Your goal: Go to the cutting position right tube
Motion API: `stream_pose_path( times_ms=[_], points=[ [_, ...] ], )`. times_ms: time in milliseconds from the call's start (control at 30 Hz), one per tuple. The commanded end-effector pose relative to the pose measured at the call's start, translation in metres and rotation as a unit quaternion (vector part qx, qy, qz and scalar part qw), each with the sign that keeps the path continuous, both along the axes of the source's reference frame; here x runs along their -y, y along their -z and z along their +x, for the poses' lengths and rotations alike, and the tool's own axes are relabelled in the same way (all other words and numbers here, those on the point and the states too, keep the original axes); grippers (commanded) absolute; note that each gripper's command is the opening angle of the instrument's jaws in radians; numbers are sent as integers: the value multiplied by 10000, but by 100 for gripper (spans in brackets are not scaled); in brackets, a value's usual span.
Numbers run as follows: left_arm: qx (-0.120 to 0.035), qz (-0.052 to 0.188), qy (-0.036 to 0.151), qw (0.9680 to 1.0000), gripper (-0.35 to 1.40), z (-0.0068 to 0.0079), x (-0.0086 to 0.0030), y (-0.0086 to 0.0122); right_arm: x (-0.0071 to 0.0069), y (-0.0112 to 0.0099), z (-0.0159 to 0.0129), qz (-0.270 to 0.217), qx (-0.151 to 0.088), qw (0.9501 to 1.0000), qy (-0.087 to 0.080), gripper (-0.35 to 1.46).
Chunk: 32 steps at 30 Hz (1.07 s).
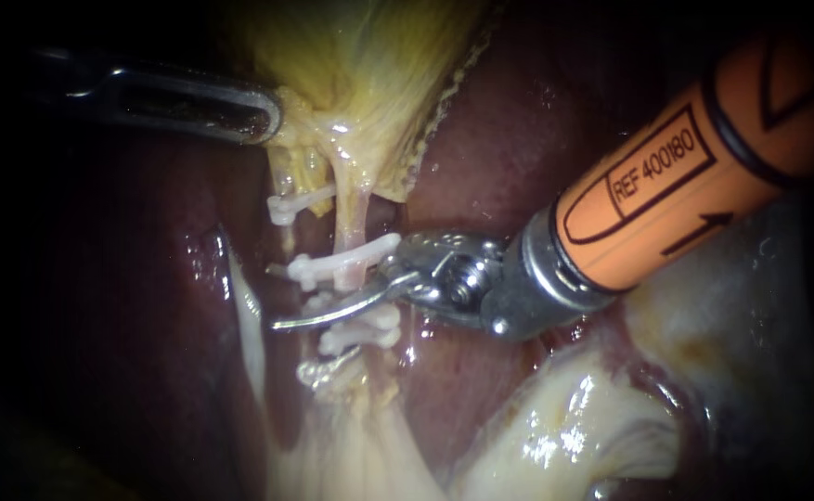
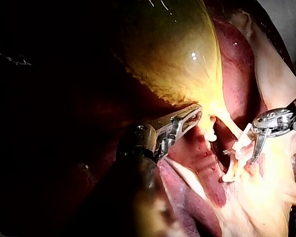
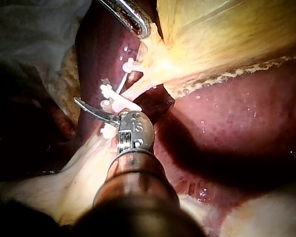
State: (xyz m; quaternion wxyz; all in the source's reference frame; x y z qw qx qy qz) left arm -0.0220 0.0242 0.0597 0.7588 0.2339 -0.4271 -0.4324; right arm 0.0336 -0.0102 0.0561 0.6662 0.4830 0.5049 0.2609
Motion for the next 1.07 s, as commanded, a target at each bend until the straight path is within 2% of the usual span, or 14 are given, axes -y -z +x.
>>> stream_pose_path(
  times_ms=[33,133,200,300,533,1067],
  points=[
    [2,1,0,10000,-35,0,0,0,-2,0,0,-1,10,10000,-3,138],
    [2,1,0,10000,-35,0,0,0,-6,-1,-1,118,53,9999,-10,131],
    [2,1,0,10000,-35,0,0,0,-9,-4,-2,258,107,9996,-16,111],
    [2,1,0,10000,-35,0,0,0,-12,-10,-11,396,154,9991,-6,-35],
    [10,7,-10,10000,-35,0,1,2,-21,-29,-19,385,161,9991,-19,-35],
    [12,7,-12,10000,-35,0,0,1,-20,-27,-20,385,156,9991,-9,-35]
  ],
)
